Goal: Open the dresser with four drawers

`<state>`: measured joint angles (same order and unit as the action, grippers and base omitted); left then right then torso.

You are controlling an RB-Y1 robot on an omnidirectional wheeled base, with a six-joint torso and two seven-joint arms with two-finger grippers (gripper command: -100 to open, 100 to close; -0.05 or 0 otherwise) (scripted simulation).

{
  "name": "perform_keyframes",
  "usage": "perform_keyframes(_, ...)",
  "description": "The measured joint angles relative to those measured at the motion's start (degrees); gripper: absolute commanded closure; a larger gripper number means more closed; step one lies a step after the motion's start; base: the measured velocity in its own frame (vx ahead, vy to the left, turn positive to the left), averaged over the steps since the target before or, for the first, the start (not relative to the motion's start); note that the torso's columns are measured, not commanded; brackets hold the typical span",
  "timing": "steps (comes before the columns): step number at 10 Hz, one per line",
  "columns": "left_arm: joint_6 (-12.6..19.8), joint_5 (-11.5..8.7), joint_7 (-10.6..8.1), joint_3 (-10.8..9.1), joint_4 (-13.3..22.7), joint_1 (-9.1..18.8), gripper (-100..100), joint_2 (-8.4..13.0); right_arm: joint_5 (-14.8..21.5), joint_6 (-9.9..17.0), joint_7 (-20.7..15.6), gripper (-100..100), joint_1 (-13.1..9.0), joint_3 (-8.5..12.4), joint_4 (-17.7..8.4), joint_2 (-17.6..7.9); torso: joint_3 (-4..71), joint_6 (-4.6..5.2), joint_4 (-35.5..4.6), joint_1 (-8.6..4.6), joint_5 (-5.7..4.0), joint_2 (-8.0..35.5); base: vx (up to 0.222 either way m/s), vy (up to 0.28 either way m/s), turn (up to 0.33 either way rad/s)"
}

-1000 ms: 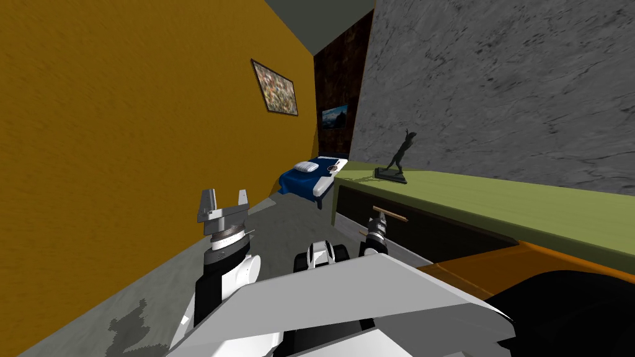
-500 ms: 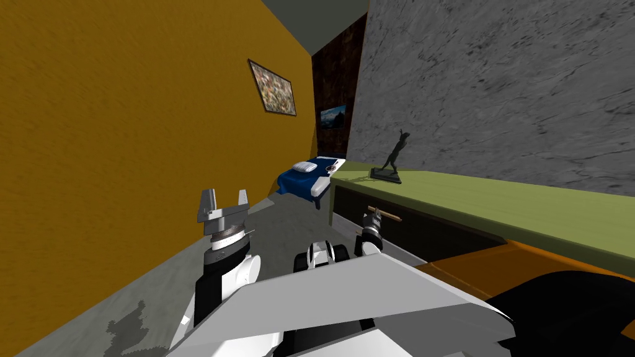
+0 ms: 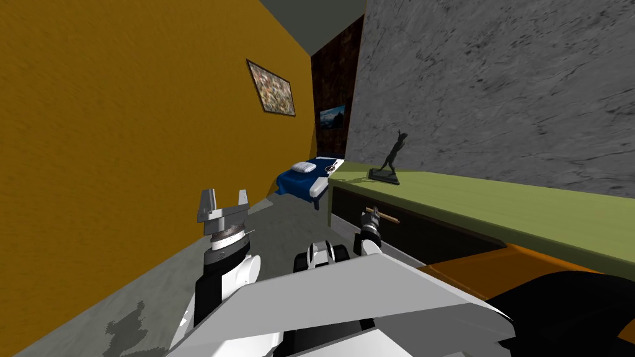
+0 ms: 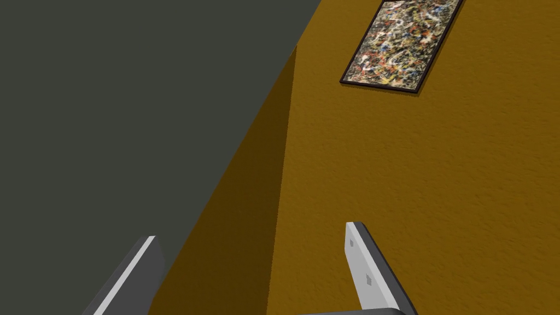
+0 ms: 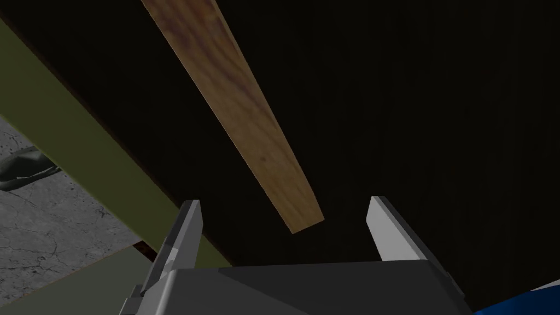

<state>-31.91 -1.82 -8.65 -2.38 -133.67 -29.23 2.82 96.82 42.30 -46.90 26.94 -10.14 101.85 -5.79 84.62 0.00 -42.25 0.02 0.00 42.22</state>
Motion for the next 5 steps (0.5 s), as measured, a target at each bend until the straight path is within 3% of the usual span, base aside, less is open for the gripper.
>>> perform_keyframes(5, 0.0, 0.0, 0.0, 0.02, 0.0, 0.02, 0, -0.01, 0.71, 0.16, -0.56, 100, 1.38, -1.33, 1.23, 0.82, -0.18, 0.09, -0.28, 0.03, 0.21, 0.38, -0.119, 0.103, -0.006)
